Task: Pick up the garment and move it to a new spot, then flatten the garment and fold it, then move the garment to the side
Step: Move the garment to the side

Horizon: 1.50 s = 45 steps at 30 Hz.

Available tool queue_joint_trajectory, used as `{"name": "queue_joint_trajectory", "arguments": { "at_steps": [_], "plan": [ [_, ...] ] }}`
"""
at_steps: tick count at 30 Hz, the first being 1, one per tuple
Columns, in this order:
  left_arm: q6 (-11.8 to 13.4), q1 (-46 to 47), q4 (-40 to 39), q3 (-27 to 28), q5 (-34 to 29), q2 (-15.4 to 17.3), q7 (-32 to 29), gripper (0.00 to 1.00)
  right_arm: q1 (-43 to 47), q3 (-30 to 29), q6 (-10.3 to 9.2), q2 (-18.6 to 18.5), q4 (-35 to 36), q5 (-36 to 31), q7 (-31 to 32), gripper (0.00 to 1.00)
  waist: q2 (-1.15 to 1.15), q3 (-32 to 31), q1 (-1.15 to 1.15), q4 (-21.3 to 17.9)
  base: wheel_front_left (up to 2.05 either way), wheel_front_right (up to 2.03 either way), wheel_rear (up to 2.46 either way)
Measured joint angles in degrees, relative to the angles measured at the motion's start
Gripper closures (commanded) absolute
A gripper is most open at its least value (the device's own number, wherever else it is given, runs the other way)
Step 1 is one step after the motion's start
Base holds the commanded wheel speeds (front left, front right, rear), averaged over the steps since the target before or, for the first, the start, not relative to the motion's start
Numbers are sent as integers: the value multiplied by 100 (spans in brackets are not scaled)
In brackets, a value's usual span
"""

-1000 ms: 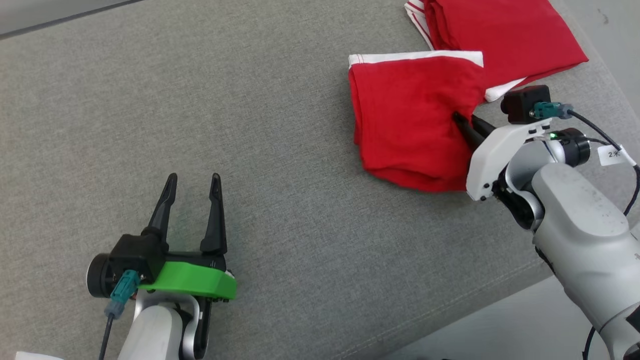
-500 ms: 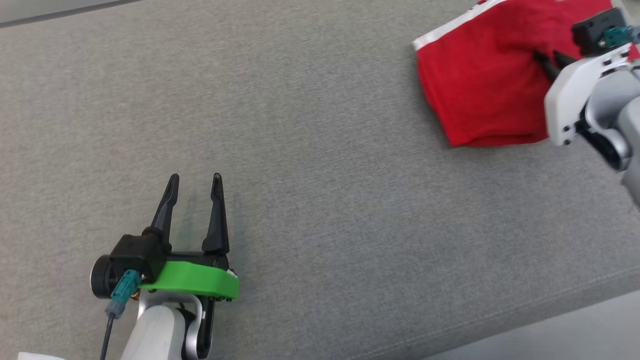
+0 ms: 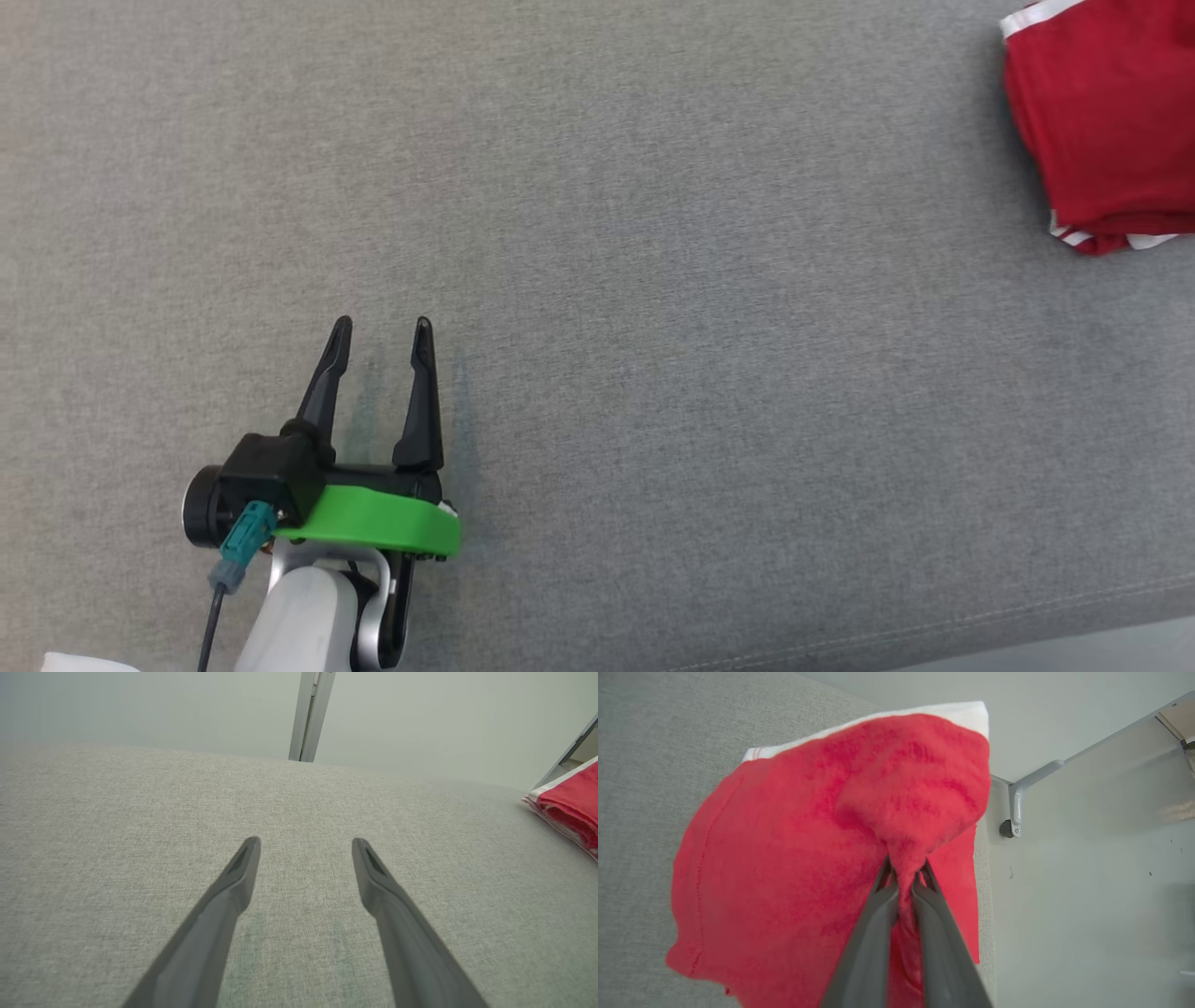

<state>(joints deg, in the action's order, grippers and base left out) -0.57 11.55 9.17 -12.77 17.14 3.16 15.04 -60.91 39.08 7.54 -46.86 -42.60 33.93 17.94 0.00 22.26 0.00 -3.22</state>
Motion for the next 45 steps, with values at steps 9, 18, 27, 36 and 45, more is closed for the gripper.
{"name": "queue_joint_trajectory", "arguments": {
  "at_steps": [9, 18, 27, 36, 45],
  "plan": [
    [-19, 2, -79, -92, -85, -13, 0, 0, -109, -312, 0, -73, -784, -283, -112, 100, 0, 228, 0, 238, 0, 0, 0],
    [-24, 3, 8, -152, -160, -16, 0, 0, -258, -714, 0, 357, -1693, -1093, -880, 0, 0, 248, 0, 180, 0, 0, 0],
    [-34, -2, 100, -176, -164, -16, 0, 0, -481, -918, 0, 1040, -1809, -1488, -1792, 0, 0, 51, 0, -17, 0, 0, 0],
    [58, 104, 245, 230, 67, 1, 1, 0, -415, -1004, 0, 1872, -1560, -1429, -2628, 0, 0, -449, 0, -80, 0, 0, 0],
    [218, 54, 470, 751, 279, 16, 1, 0, 384, -1376, 0, 2775, -1120, -1406, -3253, 0, 0, -1083, 0, -45, 0, 0, 0]
  ]
}}
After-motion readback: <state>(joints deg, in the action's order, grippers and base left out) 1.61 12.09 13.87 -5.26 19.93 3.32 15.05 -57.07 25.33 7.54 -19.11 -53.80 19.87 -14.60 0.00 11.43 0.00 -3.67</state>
